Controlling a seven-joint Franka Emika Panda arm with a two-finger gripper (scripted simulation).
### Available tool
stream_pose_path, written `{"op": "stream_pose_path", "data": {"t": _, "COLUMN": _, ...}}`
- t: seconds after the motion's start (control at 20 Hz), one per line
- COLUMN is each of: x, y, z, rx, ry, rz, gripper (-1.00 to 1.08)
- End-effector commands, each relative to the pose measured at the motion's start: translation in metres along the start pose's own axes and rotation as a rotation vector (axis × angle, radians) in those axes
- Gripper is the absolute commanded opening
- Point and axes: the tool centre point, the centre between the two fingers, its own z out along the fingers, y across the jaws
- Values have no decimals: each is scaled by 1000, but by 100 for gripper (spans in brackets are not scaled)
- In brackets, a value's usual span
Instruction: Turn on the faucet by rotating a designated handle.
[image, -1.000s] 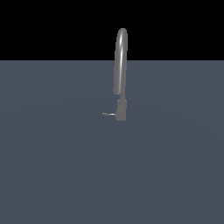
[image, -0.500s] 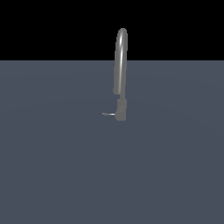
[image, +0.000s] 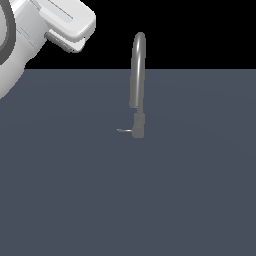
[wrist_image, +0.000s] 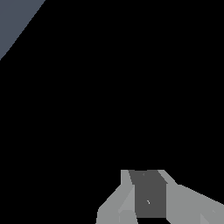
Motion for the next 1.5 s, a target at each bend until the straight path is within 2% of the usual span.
{"op": "stream_pose_path", "data": {"t": 0.0, "x": 25, "y": -16, "z": -16, "rx": -47, "ry": 75, "rz": -60, "gripper": -100}}
{"op": "stream_pose_path", "data": {"t": 0.25, "x": 70, "y": -56, "z": -50, "rx": -119, "ry": 232, "rz": -179, "gripper": -100}}
{"op": "stream_pose_path", "data": {"t": 0.45, "x": 101, "y": -97, "z": -81, "rx": -158, "ry": 366, "rz": -274, "gripper": -100}}
{"op": "stream_pose_path", "data": {"t": 0.85, "x": 140, "y": -185, "z": -146, "rx": -187, "ry": 625, "rz": -438, "gripper": -100}}
{"op": "stream_pose_path", "data": {"t": 1.1, "x": 149, "y": -225, "z": -177, "rx": -183, "ry": 738, "rz": -503, "gripper": -100}}
{"op": "stream_pose_path", "data": {"t": 1.45, "x": 152, "y": -258, "z": -205, "rx": -178, "ry": 834, "rz": -553, "gripper": -100}}
